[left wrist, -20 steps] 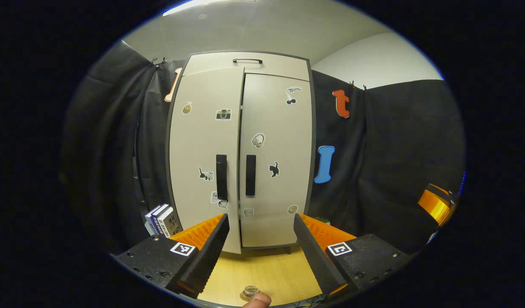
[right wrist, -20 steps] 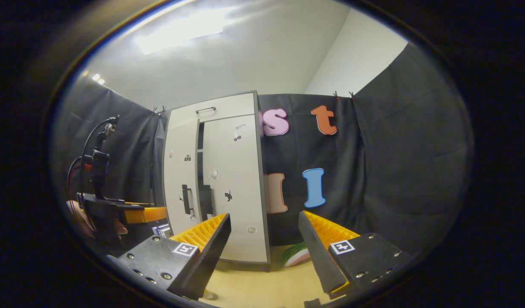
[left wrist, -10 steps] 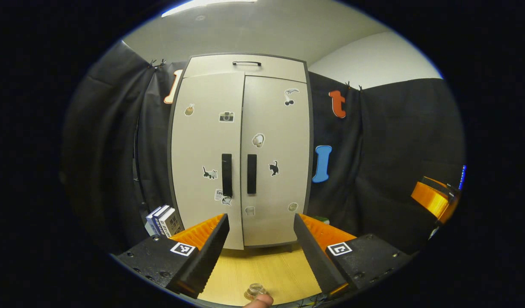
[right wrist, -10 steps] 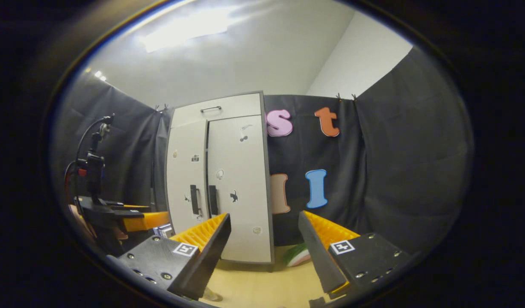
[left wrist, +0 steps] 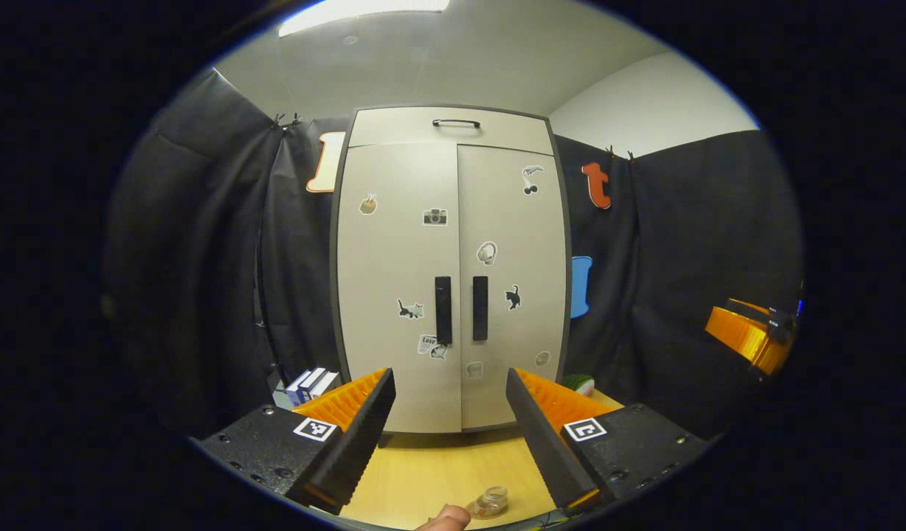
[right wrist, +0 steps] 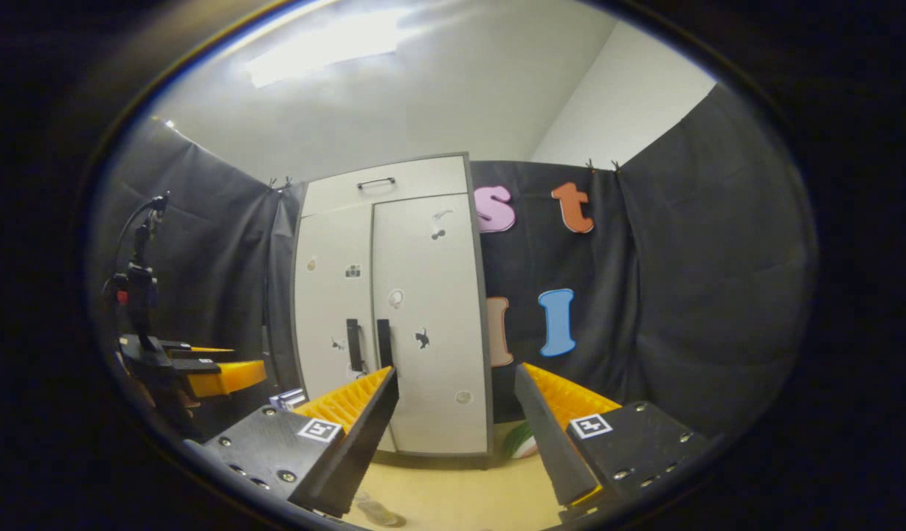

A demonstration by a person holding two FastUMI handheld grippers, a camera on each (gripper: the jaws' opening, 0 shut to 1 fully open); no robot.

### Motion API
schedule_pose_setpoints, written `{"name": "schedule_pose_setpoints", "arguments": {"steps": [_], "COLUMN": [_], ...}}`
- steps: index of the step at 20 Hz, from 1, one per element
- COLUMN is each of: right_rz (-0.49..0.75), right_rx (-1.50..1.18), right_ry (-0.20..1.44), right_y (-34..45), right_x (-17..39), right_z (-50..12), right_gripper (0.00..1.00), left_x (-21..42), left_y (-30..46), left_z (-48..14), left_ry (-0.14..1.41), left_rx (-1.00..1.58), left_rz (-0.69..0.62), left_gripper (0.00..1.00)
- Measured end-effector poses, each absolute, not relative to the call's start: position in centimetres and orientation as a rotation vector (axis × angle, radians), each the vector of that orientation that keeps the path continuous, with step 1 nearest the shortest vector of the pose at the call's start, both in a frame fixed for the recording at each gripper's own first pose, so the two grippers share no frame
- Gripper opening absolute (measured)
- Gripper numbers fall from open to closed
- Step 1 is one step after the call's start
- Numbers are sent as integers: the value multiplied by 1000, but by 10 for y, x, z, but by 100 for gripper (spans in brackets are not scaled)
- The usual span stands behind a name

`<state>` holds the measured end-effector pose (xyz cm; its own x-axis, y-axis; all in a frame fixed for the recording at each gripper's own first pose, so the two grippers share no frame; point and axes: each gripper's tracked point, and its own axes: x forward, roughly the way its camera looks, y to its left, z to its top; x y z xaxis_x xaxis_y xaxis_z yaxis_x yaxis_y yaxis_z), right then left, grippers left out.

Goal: Grasp the bottle in the cabinet with the left hand and place it on the coaster, then close the right door with the right hand and the left door with the left hand.

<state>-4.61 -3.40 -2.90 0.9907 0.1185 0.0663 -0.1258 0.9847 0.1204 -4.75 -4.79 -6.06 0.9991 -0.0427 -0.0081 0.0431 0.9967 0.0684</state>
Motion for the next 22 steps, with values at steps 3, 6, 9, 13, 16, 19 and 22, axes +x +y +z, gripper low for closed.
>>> {"name": "schedule_pose_setpoints", "arguments": {"steps": [3,6,9,13,16,19,22], "right_rz": [108,98,101,37,6,-11,-21], "right_rx": [109,91,89,81,94,88,71], "right_ry": [-56,-68,-49,-33,-58,-49,-53], "right_y": [-25,-15,-2,-7,-12,-18,-25], "right_x": [-54,-55,-58,-60,-62,-61,-63], "right_z": [-33,-32,-36,-34,-26,-32,-30], "right_gripper": [96,96,94,94,96,94,96], "left_x": [-57,-60,-58,-53,-50,-49,-48], "left_y": [-42,-36,-27,-24,-29,-37,-52], "left_z": [-71,-78,-79,-73,-70,-68,-70], "left_ry": [21,28,34,29,13,-8,-5], "left_rx": [44,14,-15,-21,-15,-4,-2], "left_rz": [-57,-65,-70,-99,-132,-156,-194], "left_gripper": [96,96,96,97,97,97,96]}}
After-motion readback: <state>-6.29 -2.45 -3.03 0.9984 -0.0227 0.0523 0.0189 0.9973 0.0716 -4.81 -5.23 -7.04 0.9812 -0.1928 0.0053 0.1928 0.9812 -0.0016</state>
